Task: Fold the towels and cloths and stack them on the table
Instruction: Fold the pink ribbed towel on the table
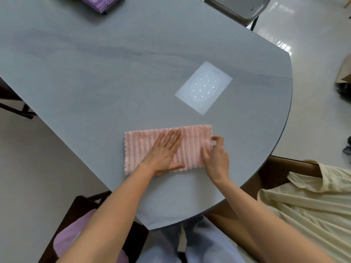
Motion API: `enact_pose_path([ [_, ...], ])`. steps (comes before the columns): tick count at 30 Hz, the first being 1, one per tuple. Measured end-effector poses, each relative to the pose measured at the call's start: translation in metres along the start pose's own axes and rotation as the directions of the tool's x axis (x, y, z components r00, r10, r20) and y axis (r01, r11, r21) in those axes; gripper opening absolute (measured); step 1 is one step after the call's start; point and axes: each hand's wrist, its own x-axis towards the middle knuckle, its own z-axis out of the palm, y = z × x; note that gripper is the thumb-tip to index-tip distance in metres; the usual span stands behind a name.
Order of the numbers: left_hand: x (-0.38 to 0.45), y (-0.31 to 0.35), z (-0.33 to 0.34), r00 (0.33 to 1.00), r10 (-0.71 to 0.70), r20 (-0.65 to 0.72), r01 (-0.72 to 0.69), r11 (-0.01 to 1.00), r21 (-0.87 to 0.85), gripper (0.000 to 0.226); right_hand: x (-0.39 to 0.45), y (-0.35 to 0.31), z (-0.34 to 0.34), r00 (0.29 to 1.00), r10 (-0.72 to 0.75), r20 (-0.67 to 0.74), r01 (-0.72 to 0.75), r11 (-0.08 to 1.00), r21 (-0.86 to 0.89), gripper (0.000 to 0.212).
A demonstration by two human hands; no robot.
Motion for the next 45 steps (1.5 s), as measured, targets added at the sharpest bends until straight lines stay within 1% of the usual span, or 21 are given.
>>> enact_pose_path([
  [3,0.002,0.002,0.007,0.997,0.015,-0.077,-0.015,1.0,0.0,0.097,-0.008,0.009,0.004,0.996,-0.091,-0.017,0.089,0.992,-0.089,0.037],
  [9,0.003,0.006,0.023,0.994,0.064,-0.094,-0.062,0.998,0.031,0.107,-0.001,0.024,-0.004,0.979,-0.199,0.046,0.204,0.946,-0.251,0.033],
  [13,-0.002,0.008,0.024,0.991,0.103,-0.083,-0.101,0.994,0.031,0.107,-0.005,0.018,0.004,0.929,-0.36,-0.088,0.267,0.816,-0.512,0.036],
  [15,-0.009,0.007,0.024,0.981,0.089,-0.173,-0.093,0.996,-0.018,0.1,-0.006,0.011,0.015,0.898,-0.434,0.079,0.409,0.752,-0.517,0.051],
  [17,-0.017,0.005,0.026,0.954,-0.015,-0.301,-0.026,0.991,-0.131,0.087,-0.005,0.013,0.024,0.867,-0.396,0.302,0.498,0.684,-0.534,0.063],
  [19,-0.025,0.003,0.028,0.882,-0.247,-0.4,0.128,0.945,-0.301,0.077,0.0,0.02,0.027,0.868,-0.306,0.391,0.487,0.674,-0.555,0.071],
  [21,-0.038,-0.002,0.026,0.712,-0.566,-0.416,0.344,0.797,-0.496,0.071,0.001,0.019,0.028,0.879,-0.311,0.362,0.474,0.659,-0.584,0.065],
  [23,-0.053,-0.009,0.019,0.52,-0.812,-0.266,0.498,0.541,-0.678,0.066,-0.007,0.0,0.034,0.847,-0.369,0.382,0.528,0.663,-0.531,0.061],
  [24,-0.06,-0.015,0.017,0.468,-0.867,-0.169,0.545,0.434,-0.718,0.063,-0.012,-0.012,0.039,0.81,-0.401,0.427,0.58,0.658,-0.481,0.059],
  [26,-0.066,-0.024,0.012,0.47,-0.882,-0.014,0.618,0.341,-0.708,0.054,-0.018,-0.032,0.052,0.747,-0.441,0.497,0.65,0.639,-0.411,0.06],
  [28,-0.067,-0.026,0.007,0.504,-0.863,0.043,0.638,0.338,-0.692,0.044,-0.018,-0.046,0.061,0.719,-0.433,0.544,0.673,0.629,-0.389,0.057],
  [30,-0.069,-0.022,0.005,0.515,-0.857,-0.013,0.607,0.375,-0.701,0.028,-0.015,-0.049,0.065,0.706,-0.408,0.579,0.678,0.625,-0.387,0.057],
  [32,-0.074,-0.014,0.011,0.545,-0.802,-0.246,0.552,0.564,-0.614,0.014,-0.016,-0.046,0.067,0.697,-0.4,0.595,0.684,0.621,-0.384,0.06],
  [34,-0.081,-0.007,0.021,0.594,-0.651,-0.473,0.467,0.758,-0.456,0.012,-0.015,-0.044,0.071,0.676,-0.404,0.616,0.706,0.593,-0.386,0.072],
  [36,-0.082,-0.005,0.027,0.634,-0.546,-0.547,0.401,0.838,-0.371,0.023,-0.009,-0.046,0.074,0.664,-0.399,0.632,0.719,0.572,-0.395,0.075],
  [38,-0.081,-0.009,0.027,0.641,-0.547,-0.539,0.41,0.837,-0.363,0.028,-0.003,-0.05,0.076,0.658,-0.394,0.642,0.727,0.556,-0.404,0.073],
  [40,-0.082,-0.011,0.024,0.605,-0.63,-0.487,0.455,0.775,-0.438,0.025,-0.001,-0.053,0.077,0.647,-0.399,0.65,0.737,0.545,-0.399,0.075],
  [41,-0.082,-0.013,0.021,0.564,-0.717,-0.408,0.483,0.688,-0.542,0.022,-0.001,-0.054,0.079,0.644,-0.396,0.655,0.738,0.548,-0.394,0.075],
  [43,-0.081,-0.022,0.013,0.401,-0.898,-0.182,0.503,0.381,-0.776,0.025,-0.001,-0.058,0.08,0.642,-0.387,0.662,0.733,0.565,-0.379,0.074],
  [44,-0.081,-0.026,0.011,0.326,-0.939,-0.113,0.483,0.268,-0.834,0.03,-0.002,-0.061,0.08,0.639,-0.393,0.661,0.733,0.573,-0.367,0.073],
  [45,-0.083,-0.028,0.011,0.289,-0.949,-0.124,0.458,0.251,-0.853,0.035,-0.004,-0.062,0.08,0.643,-0.413,0.645,0.732,0.578,-0.361,0.072],
])
